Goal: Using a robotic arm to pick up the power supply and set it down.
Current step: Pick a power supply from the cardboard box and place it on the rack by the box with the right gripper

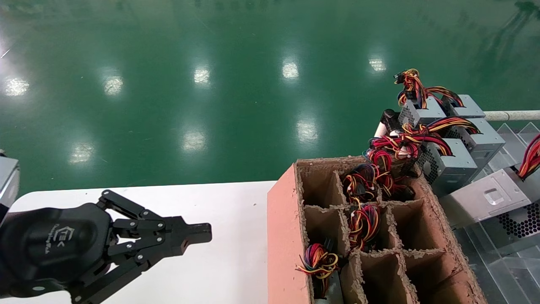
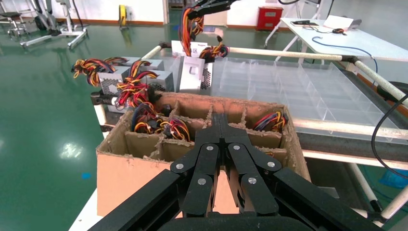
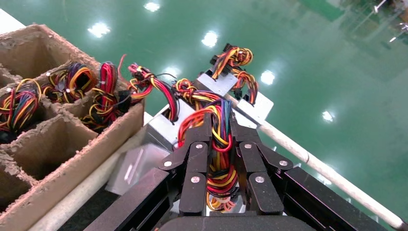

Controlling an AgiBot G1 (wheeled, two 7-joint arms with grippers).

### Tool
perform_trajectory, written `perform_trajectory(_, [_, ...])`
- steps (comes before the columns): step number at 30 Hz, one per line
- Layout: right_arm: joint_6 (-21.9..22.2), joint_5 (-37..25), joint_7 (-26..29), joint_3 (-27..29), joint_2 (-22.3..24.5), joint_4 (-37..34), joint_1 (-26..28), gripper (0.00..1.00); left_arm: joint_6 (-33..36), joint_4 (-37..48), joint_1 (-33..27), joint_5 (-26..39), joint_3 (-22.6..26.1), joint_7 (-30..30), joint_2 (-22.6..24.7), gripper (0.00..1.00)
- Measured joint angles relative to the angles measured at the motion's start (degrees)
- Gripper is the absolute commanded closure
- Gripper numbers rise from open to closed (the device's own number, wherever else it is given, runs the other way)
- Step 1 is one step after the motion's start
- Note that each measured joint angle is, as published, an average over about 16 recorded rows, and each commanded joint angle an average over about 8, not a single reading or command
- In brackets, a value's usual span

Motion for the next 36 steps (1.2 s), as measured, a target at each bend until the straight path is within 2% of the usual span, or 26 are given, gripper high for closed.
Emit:
perform_trajectory(15, [3.38,-0.91,3.07,-0.35,-1.01,10.33,0.53,1.0,-0.01,0.0,0.0,-0.01,0.02,0.01,-0.01,1.0])
perform_trajectory(36, [6.25,-2.36,5.79,-1.47,6.98,16.43,1.82,1.0,-0.01,0.0,-0.01,-0.03,0.04,0.02,-0.01,1.0])
